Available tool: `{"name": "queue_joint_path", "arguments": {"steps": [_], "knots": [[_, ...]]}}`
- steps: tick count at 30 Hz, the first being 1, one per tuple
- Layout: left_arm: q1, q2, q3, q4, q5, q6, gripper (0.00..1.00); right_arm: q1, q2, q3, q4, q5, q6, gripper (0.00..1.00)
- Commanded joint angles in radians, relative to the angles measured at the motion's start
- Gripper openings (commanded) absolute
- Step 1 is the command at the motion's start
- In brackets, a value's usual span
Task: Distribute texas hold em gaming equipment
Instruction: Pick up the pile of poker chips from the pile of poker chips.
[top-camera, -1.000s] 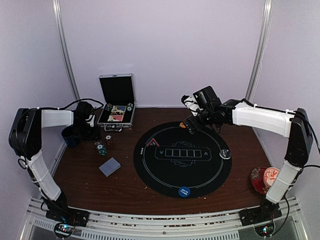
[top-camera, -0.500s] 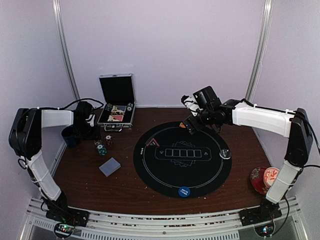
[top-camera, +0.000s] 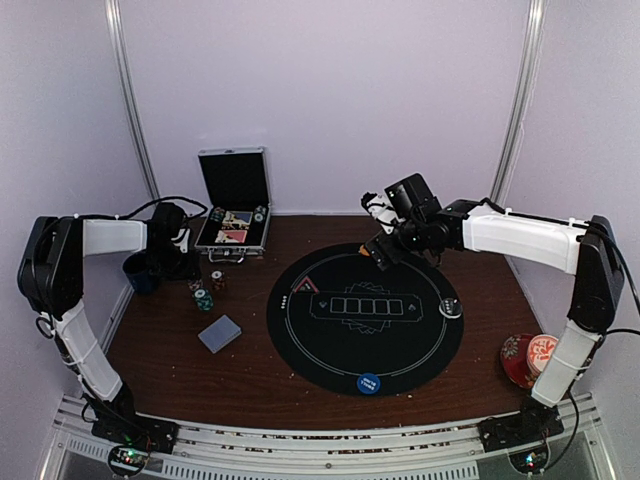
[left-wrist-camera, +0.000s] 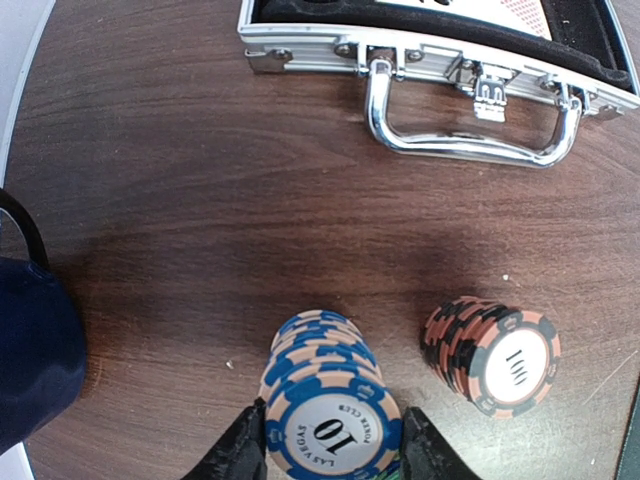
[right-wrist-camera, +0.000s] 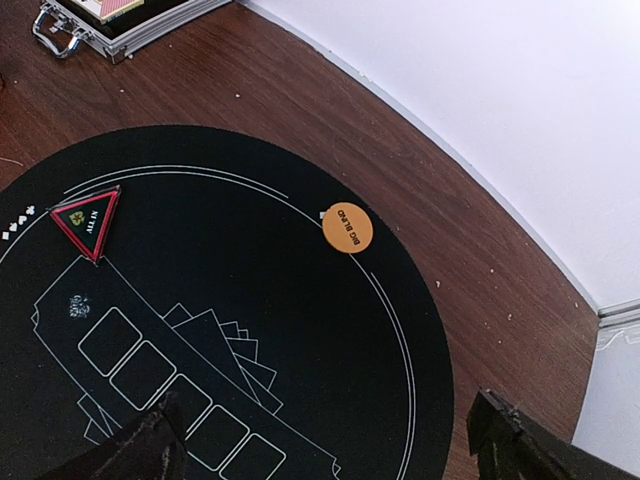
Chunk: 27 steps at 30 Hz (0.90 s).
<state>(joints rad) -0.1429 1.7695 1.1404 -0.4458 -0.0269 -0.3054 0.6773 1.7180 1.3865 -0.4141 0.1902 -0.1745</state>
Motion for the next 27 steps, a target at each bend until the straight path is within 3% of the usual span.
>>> {"name": "queue_joint_path", "arguments": {"steps": [1,7,27], "knots": [[0.008,0.0,0.022,0.025,-0.014,0.009,0.45,-0.002,0.011,-0.004,0.009,-0.005,0.015,1.0],[0.008,-0.005,0.022,0.025,-0.023,0.007,0.38,-0.002,0.015,-0.003,0.009,-0.003,0.016,1.0],[0.008,-0.096,0.016,0.025,-0.023,0.003,0.35,-0.002,0.012,-0.003,0.009,0.003,0.018,1.0]]}}
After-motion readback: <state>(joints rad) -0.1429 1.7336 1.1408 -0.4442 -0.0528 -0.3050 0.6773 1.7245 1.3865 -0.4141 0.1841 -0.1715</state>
